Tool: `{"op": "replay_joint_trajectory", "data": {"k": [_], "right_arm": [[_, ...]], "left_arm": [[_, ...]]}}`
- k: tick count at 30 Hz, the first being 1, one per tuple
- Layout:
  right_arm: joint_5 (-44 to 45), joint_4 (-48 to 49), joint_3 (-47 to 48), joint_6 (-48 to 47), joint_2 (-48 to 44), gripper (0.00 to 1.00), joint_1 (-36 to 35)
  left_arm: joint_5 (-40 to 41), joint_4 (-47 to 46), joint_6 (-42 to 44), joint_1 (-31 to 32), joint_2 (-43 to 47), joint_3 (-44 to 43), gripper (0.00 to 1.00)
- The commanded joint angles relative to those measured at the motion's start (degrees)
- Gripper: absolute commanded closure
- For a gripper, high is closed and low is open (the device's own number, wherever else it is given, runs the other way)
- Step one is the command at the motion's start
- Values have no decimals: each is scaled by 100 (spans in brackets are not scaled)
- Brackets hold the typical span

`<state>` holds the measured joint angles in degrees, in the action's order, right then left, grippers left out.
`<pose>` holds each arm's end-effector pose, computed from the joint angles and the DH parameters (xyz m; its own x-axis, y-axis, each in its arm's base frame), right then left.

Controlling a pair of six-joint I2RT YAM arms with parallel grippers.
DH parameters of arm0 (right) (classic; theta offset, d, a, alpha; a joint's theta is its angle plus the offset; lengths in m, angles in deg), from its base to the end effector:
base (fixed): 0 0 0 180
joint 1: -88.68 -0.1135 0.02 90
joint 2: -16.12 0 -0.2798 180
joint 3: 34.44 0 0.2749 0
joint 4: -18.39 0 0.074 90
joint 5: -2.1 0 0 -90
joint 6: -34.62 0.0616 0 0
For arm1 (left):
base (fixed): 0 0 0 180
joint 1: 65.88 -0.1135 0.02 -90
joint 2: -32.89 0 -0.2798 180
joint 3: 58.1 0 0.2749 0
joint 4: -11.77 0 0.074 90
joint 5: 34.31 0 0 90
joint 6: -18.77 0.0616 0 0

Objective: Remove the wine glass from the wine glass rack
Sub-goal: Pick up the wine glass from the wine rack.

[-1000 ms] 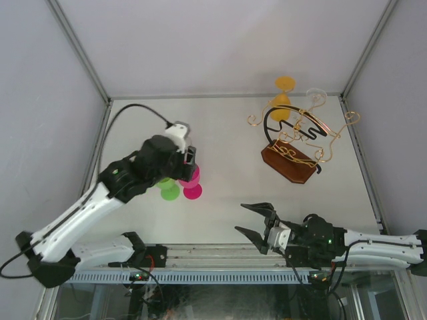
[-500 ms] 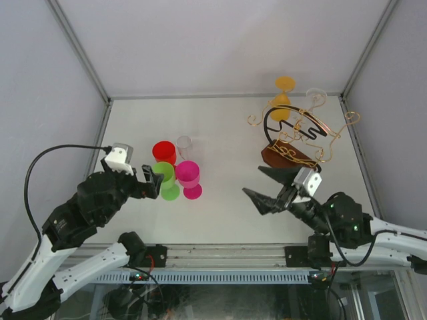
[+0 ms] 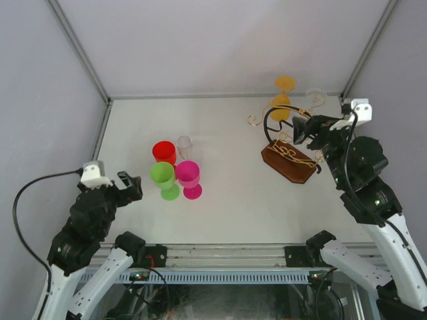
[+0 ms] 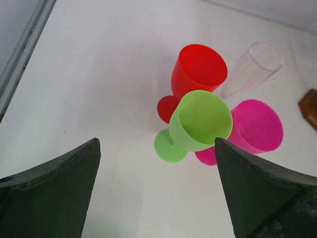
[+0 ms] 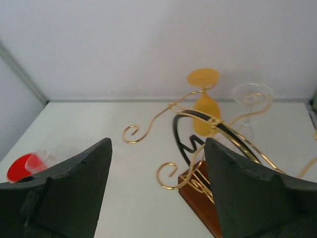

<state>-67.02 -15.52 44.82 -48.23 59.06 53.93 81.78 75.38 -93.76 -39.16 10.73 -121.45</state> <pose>0.1506 0.0778 0.4725 0.0044 0.1446 -0.9895 -0.2424 0.9601 0.1392 0.0901 -0.0150 0.3508 -0.3303 -0.2190 -0.9181 -0.0929 0.9755 -0.1993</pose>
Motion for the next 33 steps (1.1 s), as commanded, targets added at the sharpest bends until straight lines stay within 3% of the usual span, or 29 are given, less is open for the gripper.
{"op": "replay_joint_trajectory", "data": {"k": [1, 6, 11, 17, 23, 33], "right_arm": [[-1429, -707, 526, 1239, 371, 26, 1581], [-2588, -791, 960, 2022, 931, 28, 3211], [-2861, -631, 1101, 2486, 1540, 28, 4036], [-2896, 23, 923, 2793, 2143, 29, 4357], [-2367, 646, 929, 3093, 2801, 37, 4352], [-2407, 668, 1174, 3312, 3691, 39, 4671]], "left_arm": [[348, -341, -527, -56, 851, 507, 0], [-27, -660, -400, -51, 1393, 890, 0], [50, -559, -617, -53, 1212, 961, 0], [197, -502, -611, -62, 1055, 926, 0], [135, -530, -613, -79, 1084, 968, 0], [138, -540, -624, -157, 1155, 987, 0]]}}
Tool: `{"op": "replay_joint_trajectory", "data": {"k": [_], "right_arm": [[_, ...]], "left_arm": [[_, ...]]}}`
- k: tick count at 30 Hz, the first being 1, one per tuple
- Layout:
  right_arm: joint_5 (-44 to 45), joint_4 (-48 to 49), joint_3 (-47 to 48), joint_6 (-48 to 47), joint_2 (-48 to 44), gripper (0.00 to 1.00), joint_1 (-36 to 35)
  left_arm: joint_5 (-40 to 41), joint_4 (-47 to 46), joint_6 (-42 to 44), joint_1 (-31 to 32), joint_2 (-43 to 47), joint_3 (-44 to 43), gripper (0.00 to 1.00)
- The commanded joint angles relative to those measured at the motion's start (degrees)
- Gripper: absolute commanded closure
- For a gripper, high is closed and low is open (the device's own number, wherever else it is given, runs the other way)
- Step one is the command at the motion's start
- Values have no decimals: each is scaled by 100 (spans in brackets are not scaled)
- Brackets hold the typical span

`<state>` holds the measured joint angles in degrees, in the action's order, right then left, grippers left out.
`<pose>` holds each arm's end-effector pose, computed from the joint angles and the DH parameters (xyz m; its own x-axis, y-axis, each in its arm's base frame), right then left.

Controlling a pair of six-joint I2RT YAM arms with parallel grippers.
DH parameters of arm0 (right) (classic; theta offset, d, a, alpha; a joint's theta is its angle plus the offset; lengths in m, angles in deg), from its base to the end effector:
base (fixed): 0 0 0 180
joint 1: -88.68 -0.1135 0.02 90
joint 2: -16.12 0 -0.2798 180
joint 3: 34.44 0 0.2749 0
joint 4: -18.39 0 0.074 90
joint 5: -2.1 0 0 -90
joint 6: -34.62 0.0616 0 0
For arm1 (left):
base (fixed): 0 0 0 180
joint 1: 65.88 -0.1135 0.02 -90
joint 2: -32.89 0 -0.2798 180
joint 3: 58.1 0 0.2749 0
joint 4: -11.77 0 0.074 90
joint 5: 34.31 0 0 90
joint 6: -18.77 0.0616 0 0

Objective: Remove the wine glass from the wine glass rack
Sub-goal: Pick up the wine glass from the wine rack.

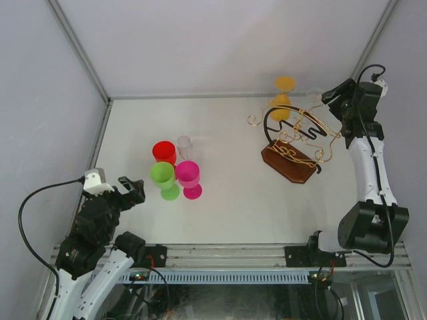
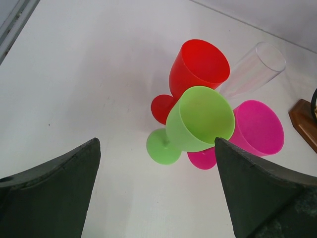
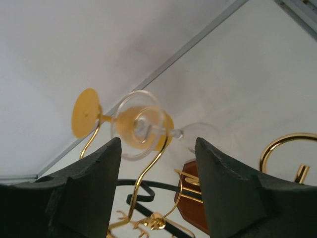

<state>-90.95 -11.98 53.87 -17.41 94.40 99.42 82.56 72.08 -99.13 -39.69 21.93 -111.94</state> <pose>0.3552 -0.0640 0.3882 -0.1849 0.6604 -0.7278 0.3182 0.7409 0.5915 0.0749 -0.0058 0.3151 -0.2407 -0.3468 -0.9065 -0.1198 0.9375 -0.3268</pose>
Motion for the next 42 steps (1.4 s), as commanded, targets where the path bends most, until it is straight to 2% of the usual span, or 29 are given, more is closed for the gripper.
{"op": "replay_joint_trajectory", "data": {"k": [1, 4, 16, 22, 31, 34, 39, 42], "right_arm": [[-71, 369, 270, 194, 210, 40, 121], [-303, 529, 319, 125, 429, 48, 125], [-293, 554, 692, 90, 929, 53, 183], [-654, 359, 898, 3, 1073, 52, 184], [-726, 305, 919, 43, 1146, 53, 226], [-750, 288, 929, 3, 1178, 58, 231], [-991, 179, 1010, 78, 1272, 59, 252], [-877, 113, 1052, 68, 1286, 65, 262]], "left_arm": [[63, -209, -84, -106, 33, 36, 0], [46, -217, -80, -143, 3, 45, 0], [-229, -339, -10, -504, -148, 80, 0], [-261, -341, -6, -536, -205, 80, 0], [-261, -350, -14, -537, -185, 89, 0], [-262, -347, -16, -539, -179, 92, 0], [-253, -350, -14, -543, -177, 94, 0], [-253, -349, -14, -541, -187, 89, 0]]}}
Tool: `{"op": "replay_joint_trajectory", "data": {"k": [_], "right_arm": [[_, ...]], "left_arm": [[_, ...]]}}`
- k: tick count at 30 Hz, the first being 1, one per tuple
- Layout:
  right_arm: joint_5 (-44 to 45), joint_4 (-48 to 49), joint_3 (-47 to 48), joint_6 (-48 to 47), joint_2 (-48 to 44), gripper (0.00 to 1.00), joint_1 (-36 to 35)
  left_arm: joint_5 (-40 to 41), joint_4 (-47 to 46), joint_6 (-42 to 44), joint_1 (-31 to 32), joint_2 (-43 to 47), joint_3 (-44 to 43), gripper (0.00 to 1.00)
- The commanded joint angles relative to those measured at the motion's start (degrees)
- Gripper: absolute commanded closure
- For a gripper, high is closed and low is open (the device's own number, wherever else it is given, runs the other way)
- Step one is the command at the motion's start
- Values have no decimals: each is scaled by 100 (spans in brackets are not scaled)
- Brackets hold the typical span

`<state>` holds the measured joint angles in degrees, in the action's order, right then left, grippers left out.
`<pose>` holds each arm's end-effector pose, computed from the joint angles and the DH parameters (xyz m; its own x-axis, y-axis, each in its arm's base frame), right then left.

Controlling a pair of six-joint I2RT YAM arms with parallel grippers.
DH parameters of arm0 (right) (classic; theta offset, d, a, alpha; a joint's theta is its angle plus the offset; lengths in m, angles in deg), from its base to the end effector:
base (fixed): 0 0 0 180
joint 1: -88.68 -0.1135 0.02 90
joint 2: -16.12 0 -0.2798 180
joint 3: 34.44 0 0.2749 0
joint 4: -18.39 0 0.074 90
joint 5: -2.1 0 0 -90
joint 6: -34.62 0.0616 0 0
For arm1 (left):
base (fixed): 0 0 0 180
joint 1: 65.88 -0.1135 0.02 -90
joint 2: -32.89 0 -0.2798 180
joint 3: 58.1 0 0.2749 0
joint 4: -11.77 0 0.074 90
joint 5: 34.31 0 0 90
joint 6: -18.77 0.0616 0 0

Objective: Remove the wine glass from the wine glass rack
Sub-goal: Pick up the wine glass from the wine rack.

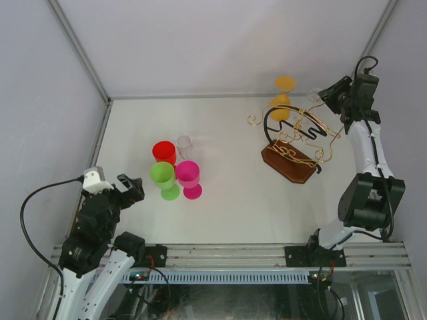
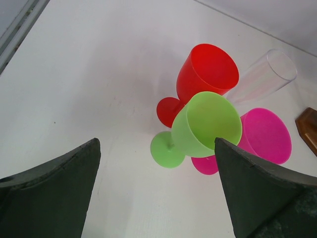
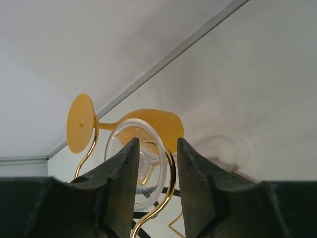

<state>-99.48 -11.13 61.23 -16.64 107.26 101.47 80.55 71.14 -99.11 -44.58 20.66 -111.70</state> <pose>0.4137 -0.0812 0.3582 -0.2967 0.6960 -0.6539 0.2886 0.7180 0.6333 0.0806 -0.0036 0.3143 -0.2344 -0.3640 -0.9014 -0.1726 0.9281 -0.3299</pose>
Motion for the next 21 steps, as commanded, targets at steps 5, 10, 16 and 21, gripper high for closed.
{"op": "replay_joint_trajectory", "data": {"k": [5, 10, 16, 21], "right_arm": [[284, -174, 409, -265, 1, 72, 39], [628, -407, 469, -581, -57, 75, -50], [727, -387, 474, -717, -106, 81, -172], [740, -372, 465, -732, -156, 81, -197]], "left_arm": [[-52, -251, -24, -49, -60, 74, 0], [-60, -256, -25, -50, -86, 74, 0], [-67, -255, -24, -48, -87, 74, 0], [-78, -264, -25, -48, -112, 81, 0]]}}
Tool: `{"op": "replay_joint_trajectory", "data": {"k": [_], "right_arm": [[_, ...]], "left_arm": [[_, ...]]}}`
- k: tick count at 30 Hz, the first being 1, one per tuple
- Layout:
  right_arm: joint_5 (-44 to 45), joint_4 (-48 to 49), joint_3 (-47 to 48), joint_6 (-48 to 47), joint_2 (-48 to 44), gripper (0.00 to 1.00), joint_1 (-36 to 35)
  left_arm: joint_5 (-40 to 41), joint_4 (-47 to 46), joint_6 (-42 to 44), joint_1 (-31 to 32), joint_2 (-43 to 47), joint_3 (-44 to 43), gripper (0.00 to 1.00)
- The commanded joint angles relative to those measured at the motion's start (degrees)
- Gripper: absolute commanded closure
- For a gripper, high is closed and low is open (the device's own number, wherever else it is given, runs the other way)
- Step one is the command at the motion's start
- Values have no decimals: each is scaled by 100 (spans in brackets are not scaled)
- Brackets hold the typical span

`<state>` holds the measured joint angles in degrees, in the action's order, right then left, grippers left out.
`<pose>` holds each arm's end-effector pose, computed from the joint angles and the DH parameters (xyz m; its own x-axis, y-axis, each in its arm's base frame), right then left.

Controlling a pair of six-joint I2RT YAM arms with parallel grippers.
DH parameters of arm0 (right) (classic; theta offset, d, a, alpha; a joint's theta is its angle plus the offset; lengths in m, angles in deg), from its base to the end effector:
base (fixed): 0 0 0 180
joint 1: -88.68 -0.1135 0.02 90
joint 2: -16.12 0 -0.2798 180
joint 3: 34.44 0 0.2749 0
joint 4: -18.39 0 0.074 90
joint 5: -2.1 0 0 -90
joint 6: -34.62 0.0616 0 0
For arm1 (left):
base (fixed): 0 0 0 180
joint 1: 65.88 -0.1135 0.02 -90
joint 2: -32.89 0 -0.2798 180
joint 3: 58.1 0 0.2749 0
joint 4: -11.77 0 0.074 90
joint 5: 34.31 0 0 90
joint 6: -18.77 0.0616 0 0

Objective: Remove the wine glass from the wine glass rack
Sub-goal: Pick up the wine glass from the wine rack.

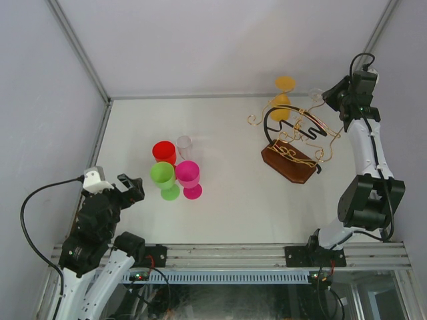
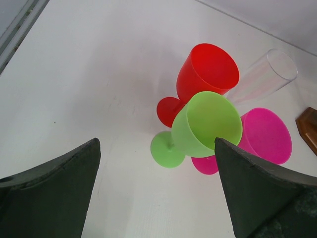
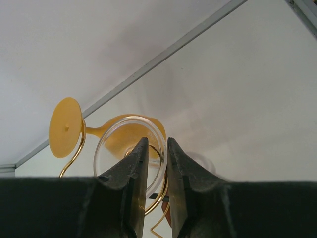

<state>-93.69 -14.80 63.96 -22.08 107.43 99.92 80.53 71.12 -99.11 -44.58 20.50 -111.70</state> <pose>0.4138 -0.0759 0.3676 -0.3030 0.6171 -0.7262 0.3247 0.7833 0.5301 0.0811 -0.0038 0.3142 -0.2366 -0.3632 -0.9012 -0.1730 0.9284 -0.3288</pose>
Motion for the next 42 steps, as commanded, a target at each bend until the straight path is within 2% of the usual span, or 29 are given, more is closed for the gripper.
{"op": "replay_joint_trajectory", "data": {"k": [1, 13, 33, 42], "right_arm": [[177, -12, 192, -190, -201, 81, -39], [35, 142, 165, -65, -336, 80, -99], [-1564, 994, -537, 1413, -424, 80, 317], [-1686, 1042, -582, 1643, -436, 81, 330]], "left_arm": [[-77, -262, -25, -51, -93, 82, 0], [-76, -261, -25, -51, -98, 83, 0], [-92, -271, -17, -48, -95, 91, 0], [-93, -271, -16, -53, -106, 92, 0]]}}
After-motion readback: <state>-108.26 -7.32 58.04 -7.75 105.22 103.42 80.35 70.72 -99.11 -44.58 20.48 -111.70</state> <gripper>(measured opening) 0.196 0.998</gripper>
